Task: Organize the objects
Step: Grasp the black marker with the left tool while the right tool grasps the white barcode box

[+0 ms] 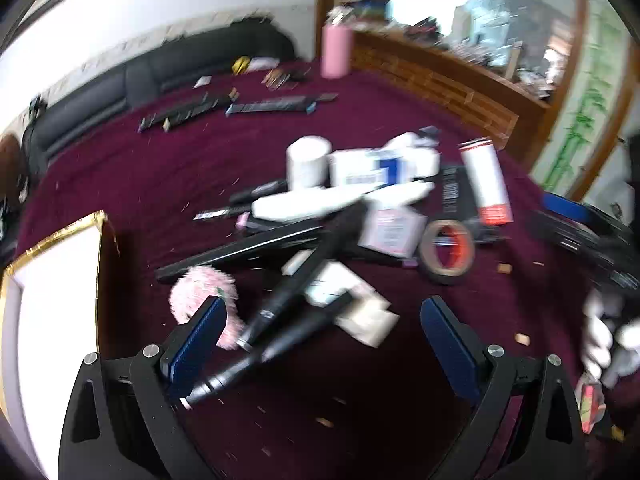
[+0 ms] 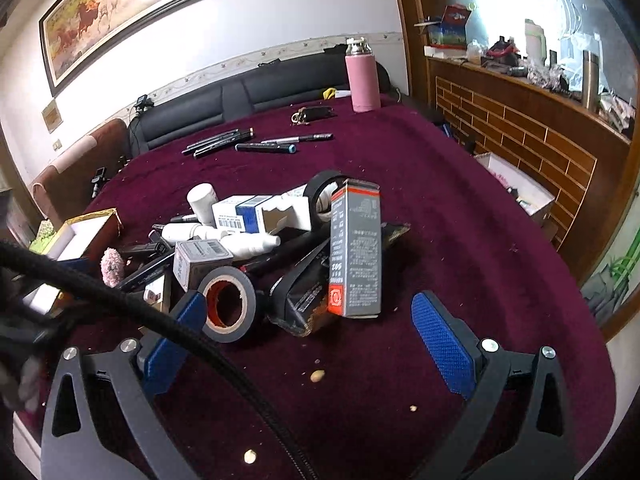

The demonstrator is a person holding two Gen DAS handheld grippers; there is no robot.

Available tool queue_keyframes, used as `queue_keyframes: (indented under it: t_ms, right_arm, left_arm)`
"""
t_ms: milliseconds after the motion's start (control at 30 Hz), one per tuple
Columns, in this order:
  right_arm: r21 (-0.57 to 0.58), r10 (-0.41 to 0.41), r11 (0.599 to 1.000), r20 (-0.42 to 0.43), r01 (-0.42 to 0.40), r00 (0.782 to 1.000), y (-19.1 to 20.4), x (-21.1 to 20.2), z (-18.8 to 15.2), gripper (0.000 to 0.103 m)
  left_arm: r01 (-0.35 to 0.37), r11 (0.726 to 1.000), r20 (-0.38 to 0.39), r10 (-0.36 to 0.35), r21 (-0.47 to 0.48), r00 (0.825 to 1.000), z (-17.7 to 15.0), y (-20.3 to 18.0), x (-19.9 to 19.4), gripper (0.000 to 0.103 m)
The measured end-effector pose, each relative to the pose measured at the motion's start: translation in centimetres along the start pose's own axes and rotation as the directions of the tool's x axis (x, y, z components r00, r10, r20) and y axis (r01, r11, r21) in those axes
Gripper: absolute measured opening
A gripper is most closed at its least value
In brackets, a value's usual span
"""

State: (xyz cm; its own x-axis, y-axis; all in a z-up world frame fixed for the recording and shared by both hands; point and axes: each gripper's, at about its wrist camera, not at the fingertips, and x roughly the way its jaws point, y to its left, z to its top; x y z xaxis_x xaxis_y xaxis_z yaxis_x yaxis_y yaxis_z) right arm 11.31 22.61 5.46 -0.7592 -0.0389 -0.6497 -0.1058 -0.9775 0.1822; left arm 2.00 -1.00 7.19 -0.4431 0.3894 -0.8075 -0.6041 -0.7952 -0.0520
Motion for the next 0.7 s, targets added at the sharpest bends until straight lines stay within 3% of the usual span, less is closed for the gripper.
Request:
queue_keyframes:
  t_ms: [67, 133, 200, 267, 367, 433, 467, 500, 567, 667, 700]
  right_arm:
    - [-0.001, 0.01, 1.0, -0.01, -0.01, 1.0, 0.3, 0.1, -0.2, 0.103]
    - [-0.011, 0.012, 1.0, -0.01, -0.013, 1.0, 0.5, 0.0, -0.2, 0.103]
    - [-0.016, 0.017, 1.0, -0.001, -0.017, 1.0, 0.5, -0.5, -0.1, 0.103]
    - [-0.014, 0.014, 1.0, 0.007, -0.014, 1.0, 0.3, -0.6, 0.2, 0.103]
    - [-0.007, 0.013, 1.0, 0.002, -0.013, 1.0, 0.0, -0.3, 0.4, 0.103]
    - [-0.003, 0.019, 1.0, -0.011, -0.019, 1.0, 0.1, 0.1, 0.3, 0.103]
    - [-0.001, 0.023, 1.0, -0.016, -0.023, 1.0, 0.1, 0.2, 0.2, 0.103]
    - [-0.001, 0.025, 1.0, -0.019, -0.025, 0.999, 0.2, 0.2, 0.1, 0.103]
    - [-0.004, 0.024, 1.0, -0.026, -0.024, 0.999, 0.3, 0.4, 0.0, 0.103]
    - [-0.005, 0.019, 1.0, -0.025, -0.019, 1.0, 0.2, 0.4, 0.1, 0.103]
    - [-0.004, 0.016, 1.0, -0.024, -0.016, 1.0, 0.2, 0.4, 0.2, 0.103]
  left_arm:
    - [0.05, 0.998, -0.063, -0.051, -0.024, 0.997, -0.2, 0.7, 2.0, 0.095]
    - [0.135, 0.988, -0.133, -0.145, -0.077, 0.98, -0.7, 1.0, 3.6, 0.094]
    - [0.31, 0.943, -0.138, -0.325, -0.119, 0.936, -1.7, 0.0, 3.3, 0.094]
    - [0.375, 0.921, -0.117, -0.385, -0.101, 0.915, -2.5, -1.1, 1.9, 0.094]
    - [0.303, 0.95, -0.085, -0.308, -0.073, 0.948, -2.8, -1.6, 0.2, 0.094]
    - [0.191, 0.978, -0.064, -0.196, -0.082, 0.978, -2.6, -1.0, 0.1, 0.093]
    - [0.152, 0.984, -0.061, -0.157, -0.09, 0.986, -2.4, -0.7, 0.3, 0.086]
    - [0.134, 0.986, -0.062, -0.14, -0.096, 0.988, -2.4, -0.5, 0.9, 0.073]
    - [0.123, 0.987, -0.084, -0.132, -0.107, 0.988, -2.3, -0.6, 1.9, 0.059]
    - [0.101, 0.991, -0.089, -0.109, -0.087, 0.99, -2.2, -2.0, 2.5, 0.056]
    - [0.081, 0.995, -0.079, -0.085, -0.061, 0.993, -2.2, -2.9, 2.5, 0.049]
